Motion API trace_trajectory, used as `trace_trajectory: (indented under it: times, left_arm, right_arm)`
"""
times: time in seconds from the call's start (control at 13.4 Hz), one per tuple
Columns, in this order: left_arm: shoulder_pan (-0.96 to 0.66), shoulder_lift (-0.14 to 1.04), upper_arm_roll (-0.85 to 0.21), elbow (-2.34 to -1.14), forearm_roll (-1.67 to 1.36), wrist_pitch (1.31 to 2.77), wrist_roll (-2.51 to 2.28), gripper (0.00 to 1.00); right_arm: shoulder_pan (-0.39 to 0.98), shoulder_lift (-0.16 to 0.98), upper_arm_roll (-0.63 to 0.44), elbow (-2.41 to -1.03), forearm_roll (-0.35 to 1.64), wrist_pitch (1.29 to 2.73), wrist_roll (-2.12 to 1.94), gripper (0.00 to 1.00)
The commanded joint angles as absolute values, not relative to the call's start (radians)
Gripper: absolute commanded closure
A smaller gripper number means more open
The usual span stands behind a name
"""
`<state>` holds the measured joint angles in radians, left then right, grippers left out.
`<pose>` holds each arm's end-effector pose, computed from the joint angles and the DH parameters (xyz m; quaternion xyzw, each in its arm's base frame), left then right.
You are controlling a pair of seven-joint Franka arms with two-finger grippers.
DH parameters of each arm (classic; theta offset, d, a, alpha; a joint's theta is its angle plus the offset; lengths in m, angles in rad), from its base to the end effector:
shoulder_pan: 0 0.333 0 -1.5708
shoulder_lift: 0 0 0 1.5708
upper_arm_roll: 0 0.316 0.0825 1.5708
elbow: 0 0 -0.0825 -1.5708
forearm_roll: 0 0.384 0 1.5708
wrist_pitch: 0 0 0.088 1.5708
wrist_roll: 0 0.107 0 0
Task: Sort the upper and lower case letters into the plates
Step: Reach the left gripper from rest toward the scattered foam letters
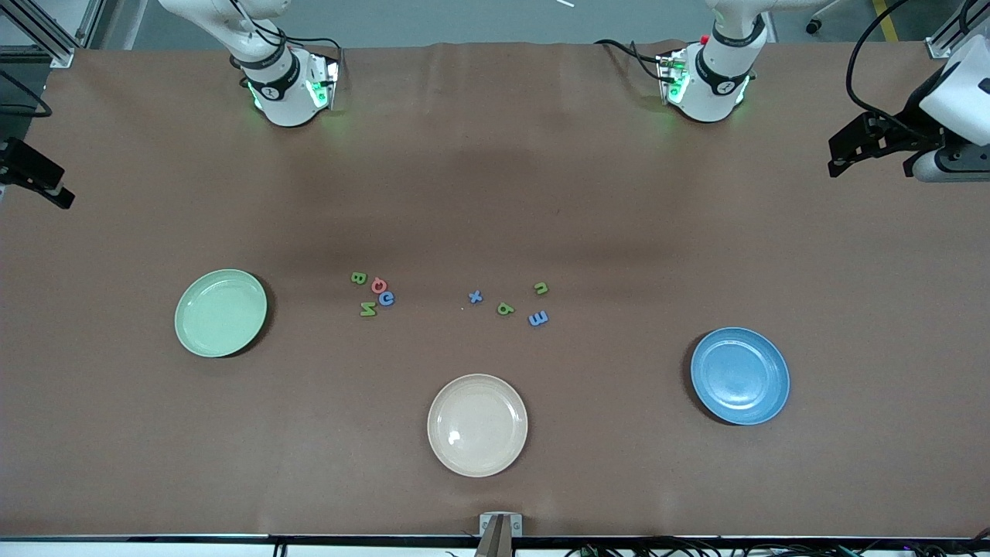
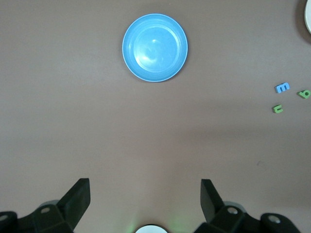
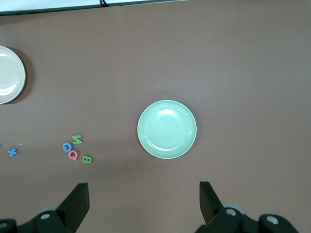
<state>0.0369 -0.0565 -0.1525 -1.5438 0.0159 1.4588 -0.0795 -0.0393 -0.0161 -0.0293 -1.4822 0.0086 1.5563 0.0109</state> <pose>0.5218 -0.0614 0.6576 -0.9997 0.0171 0.0133 0.0136 0.5467 -0.0368 0.6738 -0.9982 0.0395 -0.0452 0.0032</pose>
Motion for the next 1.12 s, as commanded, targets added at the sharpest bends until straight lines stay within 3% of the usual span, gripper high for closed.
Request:
trace_trajectory:
  times: [0.0,0.67,0.82,1.04]
  left_arm:
    - [0.034,-0.037,-0.153,-1.494,-0.014,1.462,-0.083,0.0]
    - [0.014,0.093,-0.172,-1.483,-0.022,1.505,-0.148,0.0]
    - [-0.027,0.149,-0.175,-1.497,-0.02,1.548,-0.202,0.0]
    - [-0.116,0.193,-0.175,-1.592,0.029,1.736,-0.26,0.0]
  right_arm:
    - [-0.045,-0.017,-0.023,-1.474,0.018,1.551,0.012,0.0]
    - [-0.045,-0.017,-0.021,-1.468,0.018,1.555,0.017,0.0]
    - [-0.046,-0.018,-0.021,-1.468,0.017,1.554,0.012,0.0]
    - [-0.044,-0.017,-0.021,-1.468,0.017,1.555,0.012,0.0]
